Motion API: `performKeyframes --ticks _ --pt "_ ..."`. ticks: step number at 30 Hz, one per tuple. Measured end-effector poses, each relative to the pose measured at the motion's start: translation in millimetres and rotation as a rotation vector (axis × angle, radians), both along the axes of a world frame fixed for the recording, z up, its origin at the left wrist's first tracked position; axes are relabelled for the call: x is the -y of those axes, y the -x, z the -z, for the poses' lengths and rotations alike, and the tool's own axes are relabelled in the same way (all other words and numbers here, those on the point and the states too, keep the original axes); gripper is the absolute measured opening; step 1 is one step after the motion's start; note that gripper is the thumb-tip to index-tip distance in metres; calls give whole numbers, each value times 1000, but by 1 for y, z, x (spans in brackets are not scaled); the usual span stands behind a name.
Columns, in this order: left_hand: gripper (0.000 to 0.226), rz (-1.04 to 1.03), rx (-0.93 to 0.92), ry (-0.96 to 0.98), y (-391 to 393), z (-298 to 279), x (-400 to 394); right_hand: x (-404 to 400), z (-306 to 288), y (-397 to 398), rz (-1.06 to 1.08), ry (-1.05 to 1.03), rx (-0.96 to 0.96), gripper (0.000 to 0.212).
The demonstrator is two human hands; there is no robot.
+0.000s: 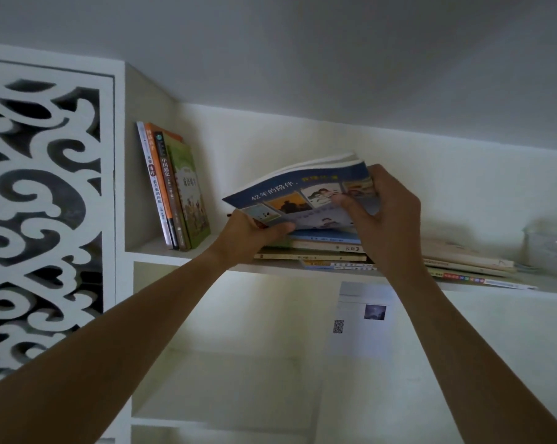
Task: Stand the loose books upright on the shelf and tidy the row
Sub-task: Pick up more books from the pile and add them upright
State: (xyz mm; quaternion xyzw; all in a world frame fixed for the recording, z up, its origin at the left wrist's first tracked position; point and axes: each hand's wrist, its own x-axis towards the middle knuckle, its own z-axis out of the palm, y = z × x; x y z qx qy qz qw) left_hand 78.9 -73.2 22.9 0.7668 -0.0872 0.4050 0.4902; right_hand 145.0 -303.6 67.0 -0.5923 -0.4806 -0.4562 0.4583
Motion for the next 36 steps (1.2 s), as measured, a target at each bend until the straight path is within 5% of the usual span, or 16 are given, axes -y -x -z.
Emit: performKeyframes --ticks 9,16,19,23,29,31,33,36 --pt "50 163 98 348 -6 1 0 -15 -28 27 -102 28 -43 45" --pt "41 160 254 647 -16 -2 4 -19 -24 4 292 183 -56 46" --pt "24 110 307 715 -23 -6 11 -23 -25 13 365 137 -100 59" --pt "27 23 236 840 -31 -15 12 -30 -30 21 430 183 -139 50" --pt "67 168 84 975 -39 -17 -6 -29 -51 44 74 440 -474 26" --pt "60 290 91 953 -26 -23 -3 -37 -52 50 -64 524 -575 30" --pt "45 302 107 908 -19 -32 -12 -51 -48 56 -170 444 -592 38" --pt "70 93 198 742 -13 -42 -42 -82 -23 63 -150 312 -492 33"
